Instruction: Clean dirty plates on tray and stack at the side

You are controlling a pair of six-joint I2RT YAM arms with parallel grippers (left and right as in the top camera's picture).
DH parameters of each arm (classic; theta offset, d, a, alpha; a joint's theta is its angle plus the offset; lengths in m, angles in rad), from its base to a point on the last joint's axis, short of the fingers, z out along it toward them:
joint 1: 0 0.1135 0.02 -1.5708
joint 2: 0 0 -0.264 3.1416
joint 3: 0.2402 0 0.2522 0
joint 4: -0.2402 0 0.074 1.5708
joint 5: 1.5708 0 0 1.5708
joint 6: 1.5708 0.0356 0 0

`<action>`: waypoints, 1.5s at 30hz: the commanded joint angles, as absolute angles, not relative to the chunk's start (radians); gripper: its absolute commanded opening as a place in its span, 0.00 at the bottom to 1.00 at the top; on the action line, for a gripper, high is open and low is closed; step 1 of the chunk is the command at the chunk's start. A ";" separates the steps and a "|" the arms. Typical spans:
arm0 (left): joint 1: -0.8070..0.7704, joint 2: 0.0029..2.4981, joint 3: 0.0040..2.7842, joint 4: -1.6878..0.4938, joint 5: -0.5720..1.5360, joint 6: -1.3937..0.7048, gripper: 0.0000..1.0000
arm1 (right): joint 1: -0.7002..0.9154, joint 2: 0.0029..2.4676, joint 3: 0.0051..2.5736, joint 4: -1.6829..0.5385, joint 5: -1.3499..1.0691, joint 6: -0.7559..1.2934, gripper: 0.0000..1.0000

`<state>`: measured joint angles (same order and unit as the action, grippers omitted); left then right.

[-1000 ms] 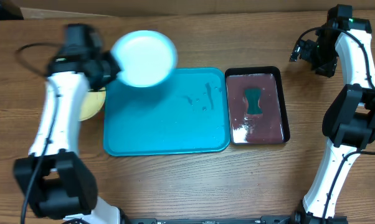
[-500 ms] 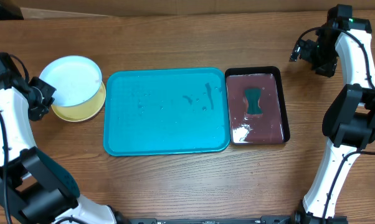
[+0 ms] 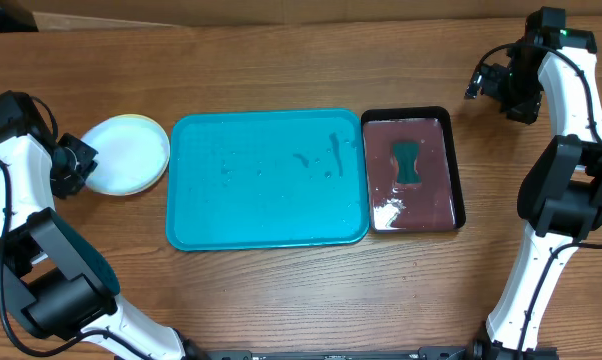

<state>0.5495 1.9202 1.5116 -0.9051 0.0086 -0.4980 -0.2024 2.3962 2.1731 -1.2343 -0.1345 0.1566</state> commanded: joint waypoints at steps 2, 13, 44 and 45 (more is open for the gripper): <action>0.540 1.917 1.520 -0.905 0.091 -0.467 0.83 | -0.202 2.358 2.197 -1.231 -0.143 0.161 1.00; 0.456 1.917 1.520 -0.965 0.502 -0.181 0.79 | -0.202 2.358 2.197 -1.231 -0.143 0.161 1.00; 0.024 1.918 1.520 -0.921 0.513 -0.089 1.00 | -0.202 2.358 2.197 -1.231 -0.143 0.161 1.00; 0.024 1.918 1.520 -0.920 0.513 -0.089 1.00 | -0.202 2.358 2.197 -1.230 -0.143 0.161 1.00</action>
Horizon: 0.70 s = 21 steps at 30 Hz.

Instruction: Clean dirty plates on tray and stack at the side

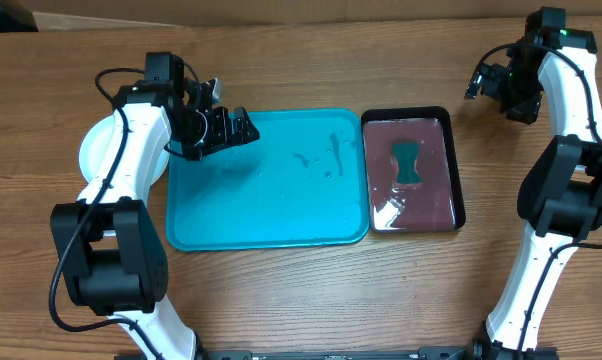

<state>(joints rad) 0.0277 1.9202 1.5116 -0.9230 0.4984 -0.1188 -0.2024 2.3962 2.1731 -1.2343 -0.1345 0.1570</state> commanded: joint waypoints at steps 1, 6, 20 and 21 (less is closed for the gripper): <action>0.024 1.918 1.520 -0.920 0.513 -0.089 1.00 | -0.202 2.358 2.197 -1.231 -0.143 0.161 1.00; 0.025 1.918 1.520 -0.919 0.513 -0.089 1.00 | -0.202 2.358 2.197 -1.231 -0.143 0.161 1.00; 0.024 1.918 1.520 -0.919 0.513 -0.089 1.00 | -0.080 2.237 2.197 -1.231 -0.142 0.161 1.00; 0.024 1.918 1.520 -0.919 0.513 -0.089 1.00 | -0.061 2.209 2.197 -1.231 -0.143 0.161 1.00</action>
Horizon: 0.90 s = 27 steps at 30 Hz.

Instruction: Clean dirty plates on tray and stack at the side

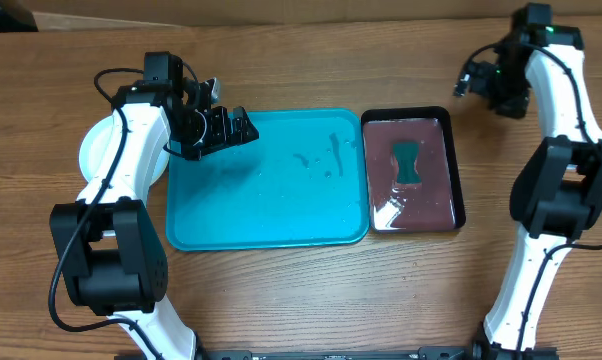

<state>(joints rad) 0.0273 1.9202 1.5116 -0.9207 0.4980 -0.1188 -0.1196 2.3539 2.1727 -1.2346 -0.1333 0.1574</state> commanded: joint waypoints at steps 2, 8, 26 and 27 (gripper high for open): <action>0.024 1.918 1.520 -0.919 0.513 -0.089 1.00 | -0.019 2.141 2.197 -1.231 -0.143 0.161 1.00; 0.025 1.918 1.520 -0.919 0.513 -0.089 1.00 | 0.120 1.889 2.197 -1.231 -0.143 0.161 1.00; 0.025 1.918 1.520 -0.919 0.513 -0.089 1.00 | 0.377 1.149 1.999 -1.071 0.058 0.074 1.00; 0.025 1.918 1.520 -0.919 0.513 -0.089 1.00 | 0.366 1.105 1.939 -1.027 0.053 0.074 1.00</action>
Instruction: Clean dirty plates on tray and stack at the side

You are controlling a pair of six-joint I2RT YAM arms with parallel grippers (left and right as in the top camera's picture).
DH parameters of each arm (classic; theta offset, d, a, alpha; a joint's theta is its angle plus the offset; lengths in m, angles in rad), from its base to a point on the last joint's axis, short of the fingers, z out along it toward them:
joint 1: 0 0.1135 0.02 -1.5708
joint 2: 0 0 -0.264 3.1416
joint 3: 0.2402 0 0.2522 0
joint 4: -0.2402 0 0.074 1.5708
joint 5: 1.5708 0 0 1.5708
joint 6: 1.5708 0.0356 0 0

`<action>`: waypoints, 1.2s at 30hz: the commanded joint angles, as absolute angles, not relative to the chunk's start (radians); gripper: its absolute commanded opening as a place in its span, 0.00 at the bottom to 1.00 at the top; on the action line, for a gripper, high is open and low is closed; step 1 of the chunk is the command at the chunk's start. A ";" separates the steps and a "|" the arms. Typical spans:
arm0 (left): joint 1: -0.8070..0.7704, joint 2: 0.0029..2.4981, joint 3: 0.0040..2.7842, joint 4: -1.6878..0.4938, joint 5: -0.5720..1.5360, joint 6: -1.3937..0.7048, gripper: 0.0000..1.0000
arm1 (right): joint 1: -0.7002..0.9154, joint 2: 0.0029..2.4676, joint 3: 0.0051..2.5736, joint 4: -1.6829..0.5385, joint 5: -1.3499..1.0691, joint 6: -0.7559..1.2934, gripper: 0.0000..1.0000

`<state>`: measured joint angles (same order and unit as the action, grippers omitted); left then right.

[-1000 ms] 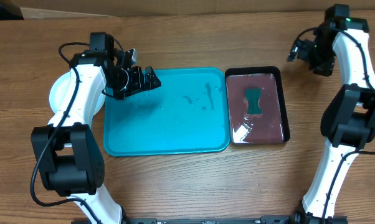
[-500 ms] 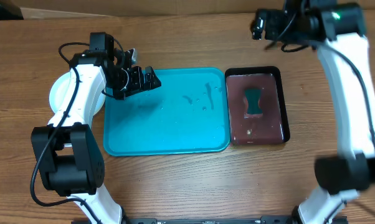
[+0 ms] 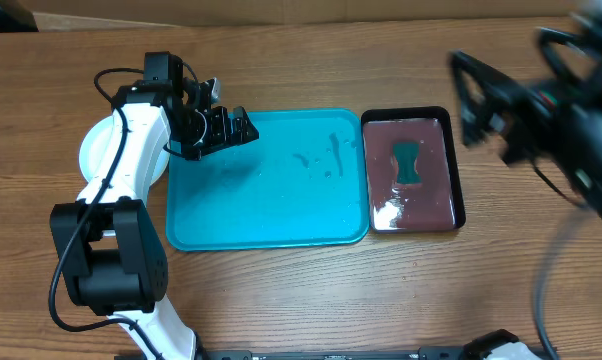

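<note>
The white plates (image 3: 93, 150) lie stacked on the table left of the teal tray (image 3: 266, 215), partly hidden under my left arm. No plate is on the tray, only wet smears (image 3: 321, 158). My left gripper (image 3: 243, 127) hovers over the tray's back left corner, open and empty. My right arm is a large blur at the right, close to the camera. Its gripper (image 3: 471, 100) is a dark smear beside the tub's back right corner, and its jaws cannot be made out.
A black tub (image 3: 458, 165) of brownish water stands against the tray's right side, with a teal sponge (image 3: 409, 163) lying in it. A cardboard box edge (image 3: 281, 12) runs along the back of the wooden table.
My right arm has left the back right corner and now shows as a large blur near the camera, reaching toward the tub. The left arm, plates, tray and sponge are unchanged.
At first my left gripper was at the far left beside the fully visible plate stack. By 1.6 s ago it was over the tray's back left corner, where it stays. The right arm held at the back right, shifted slightly, and now is blurred.
</note>
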<state>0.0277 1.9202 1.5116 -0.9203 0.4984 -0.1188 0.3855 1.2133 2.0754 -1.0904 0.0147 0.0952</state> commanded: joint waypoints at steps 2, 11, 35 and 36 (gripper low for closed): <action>0.025 1.918 1.520 -0.919 0.513 -0.089 1.00 | 0.329 0.997 1.777 -0.908 0.023 0.074 1.00; 0.026 1.918 1.520 -0.919 0.513 -0.089 1.00 | 0.114 0.443 0.912 -0.266 -0.216 0.081 1.00; 0.026 1.918 1.520 -0.918 0.513 -0.089 1.00 | 0.055 0.003 0.008 0.396 -0.194 0.081 1.00; 0.026 1.918 1.520 -0.919 0.513 -0.089 1.00 | 0.052 0.003 0.008 0.356 -0.177 0.081 1.00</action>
